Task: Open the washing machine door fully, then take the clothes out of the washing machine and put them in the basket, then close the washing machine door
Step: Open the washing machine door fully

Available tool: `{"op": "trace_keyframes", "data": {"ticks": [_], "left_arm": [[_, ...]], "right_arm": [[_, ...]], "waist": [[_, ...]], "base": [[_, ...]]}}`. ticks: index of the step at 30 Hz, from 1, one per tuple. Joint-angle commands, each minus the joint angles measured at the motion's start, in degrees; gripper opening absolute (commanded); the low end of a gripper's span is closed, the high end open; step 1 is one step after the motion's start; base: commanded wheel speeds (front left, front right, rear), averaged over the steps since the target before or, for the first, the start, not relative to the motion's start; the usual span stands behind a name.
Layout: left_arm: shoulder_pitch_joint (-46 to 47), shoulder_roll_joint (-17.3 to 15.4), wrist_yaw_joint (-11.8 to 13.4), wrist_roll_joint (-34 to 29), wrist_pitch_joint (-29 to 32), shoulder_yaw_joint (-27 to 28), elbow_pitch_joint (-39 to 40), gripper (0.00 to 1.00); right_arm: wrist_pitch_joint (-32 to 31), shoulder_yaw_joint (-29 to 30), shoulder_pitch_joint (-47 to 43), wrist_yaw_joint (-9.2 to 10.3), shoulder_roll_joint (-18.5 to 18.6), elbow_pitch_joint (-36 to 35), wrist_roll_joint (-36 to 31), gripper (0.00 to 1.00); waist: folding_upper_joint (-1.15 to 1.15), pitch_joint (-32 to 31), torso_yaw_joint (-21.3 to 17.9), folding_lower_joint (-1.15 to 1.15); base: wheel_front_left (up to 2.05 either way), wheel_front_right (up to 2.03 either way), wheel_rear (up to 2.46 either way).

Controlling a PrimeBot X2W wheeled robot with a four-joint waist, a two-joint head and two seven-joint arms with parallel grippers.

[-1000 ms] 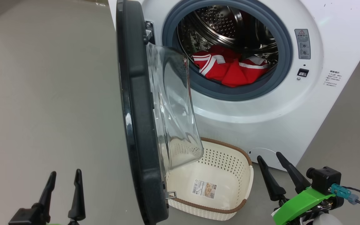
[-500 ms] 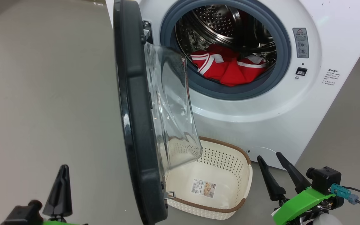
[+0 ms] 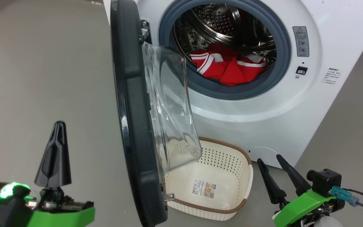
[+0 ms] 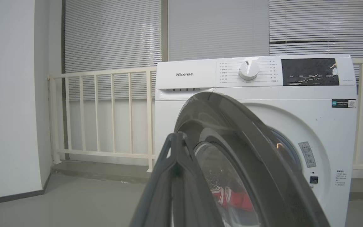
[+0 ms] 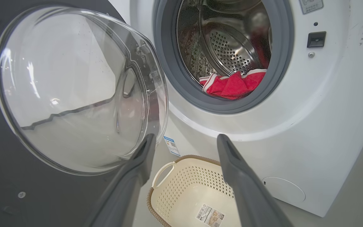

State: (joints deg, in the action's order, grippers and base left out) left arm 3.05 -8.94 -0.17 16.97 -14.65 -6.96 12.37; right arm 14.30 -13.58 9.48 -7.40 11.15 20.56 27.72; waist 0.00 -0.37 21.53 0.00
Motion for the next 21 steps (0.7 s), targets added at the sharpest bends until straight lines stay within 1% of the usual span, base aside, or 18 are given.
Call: {"op": "trace_keyframes", "data": {"ticks": [1,5,10,16,21], "left_arm": [[3.1,-0.8,-0.3,-0.6,-0.3,1.2,4.1,0.0],[3.0,0.0,-1.5,-0.2,-0.2,-1.3,9.8,0.0],[2.4,0.4,-3.0,0.7,1.7,-5.1,13.3,0.0],[1.6,0.7,-4.9,1.5,4.4,-11.8,13.9,0.0],[0.5,0.8,-5.9,2.7,6.5,-17.3,12.0,0.0]], "right_arm": [[0.7,-1.1,1.7,-0.09,0.2,-1.1,-0.5,1.0],[0.7,-1.2,1.6,-0.09,0.3,-1.0,-0.4,1.0],[0.7,-1.3,1.5,-0.09,0.0,-0.9,-0.3,1.0],[0.7,-1.7,1.5,-0.09,-0.3,-0.8,-0.2,1.0],[0.7,-2.0,1.7,-0.09,-0.5,-0.7,0.0,1.0]], "waist": [[0.0,0.0,-0.1,0.0],[0.0,-0.1,-0.1,0.0],[0.0,-0.3,-0.1,0.0],[0.0,-0.4,-0.2,0.0],[0.0,-0.3,-0.5,0.0]], "base": [[0.0,0.0,0.0],[0.0,0.0,0.0],[0.0,0.0,0.0],[0.0,0.0,0.0],[0.0,0.0,0.0]]}}
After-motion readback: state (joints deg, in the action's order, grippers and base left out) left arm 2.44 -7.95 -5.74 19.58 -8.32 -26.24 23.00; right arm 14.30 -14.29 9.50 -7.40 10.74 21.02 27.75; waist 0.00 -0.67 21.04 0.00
